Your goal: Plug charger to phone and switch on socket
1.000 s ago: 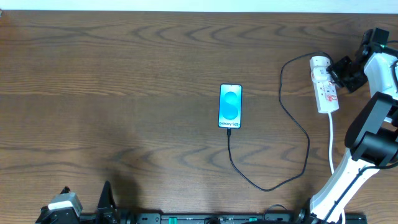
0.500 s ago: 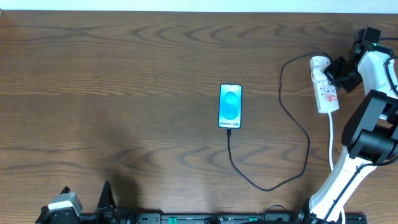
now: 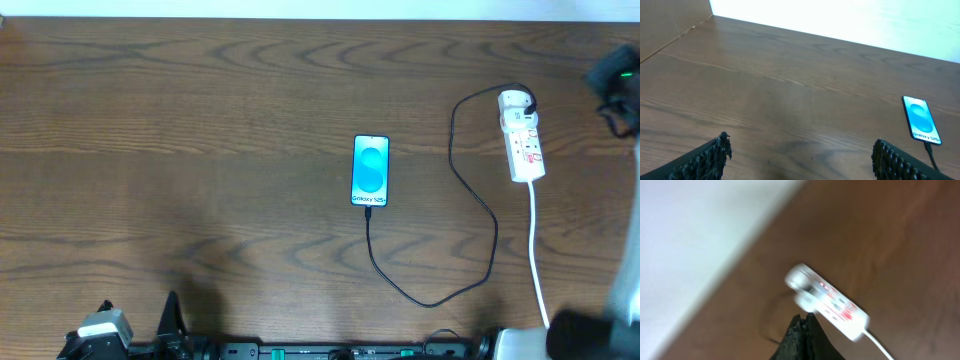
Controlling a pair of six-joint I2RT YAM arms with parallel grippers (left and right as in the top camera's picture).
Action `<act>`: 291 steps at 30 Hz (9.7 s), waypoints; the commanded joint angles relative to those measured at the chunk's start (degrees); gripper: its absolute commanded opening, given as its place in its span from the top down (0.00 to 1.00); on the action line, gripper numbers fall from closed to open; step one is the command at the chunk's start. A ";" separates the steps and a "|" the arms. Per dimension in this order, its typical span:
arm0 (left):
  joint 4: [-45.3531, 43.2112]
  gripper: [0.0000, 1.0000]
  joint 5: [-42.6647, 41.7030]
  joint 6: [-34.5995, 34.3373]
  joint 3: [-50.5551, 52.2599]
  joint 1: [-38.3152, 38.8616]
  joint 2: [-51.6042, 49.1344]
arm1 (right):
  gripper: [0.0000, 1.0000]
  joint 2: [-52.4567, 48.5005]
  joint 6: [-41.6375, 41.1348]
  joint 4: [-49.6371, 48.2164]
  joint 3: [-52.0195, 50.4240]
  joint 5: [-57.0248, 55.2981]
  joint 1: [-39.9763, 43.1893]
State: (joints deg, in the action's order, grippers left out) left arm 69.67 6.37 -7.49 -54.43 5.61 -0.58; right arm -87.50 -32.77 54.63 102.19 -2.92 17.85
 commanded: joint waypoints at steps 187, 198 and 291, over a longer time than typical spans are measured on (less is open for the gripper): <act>-65.53 0.08 -7.43 -0.04 54.12 -0.39 0.28 | 0.01 38.49 -3.39 37.33 -2.69 -9.25 -18.43; -65.53 0.08 -7.43 -0.04 54.12 -0.39 0.28 | 0.01 47.98 -3.41 25.20 -26.86 -10.69 -18.16; -65.53 0.08 -7.43 -0.04 54.12 -0.39 0.28 | 0.01 87.17 32.85 -50.75 -101.90 -1.05 -14.84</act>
State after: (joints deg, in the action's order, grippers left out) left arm 3.36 -1.39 -7.49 -2.11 5.61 -0.58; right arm -0.73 -0.78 3.79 0.47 -3.86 2.72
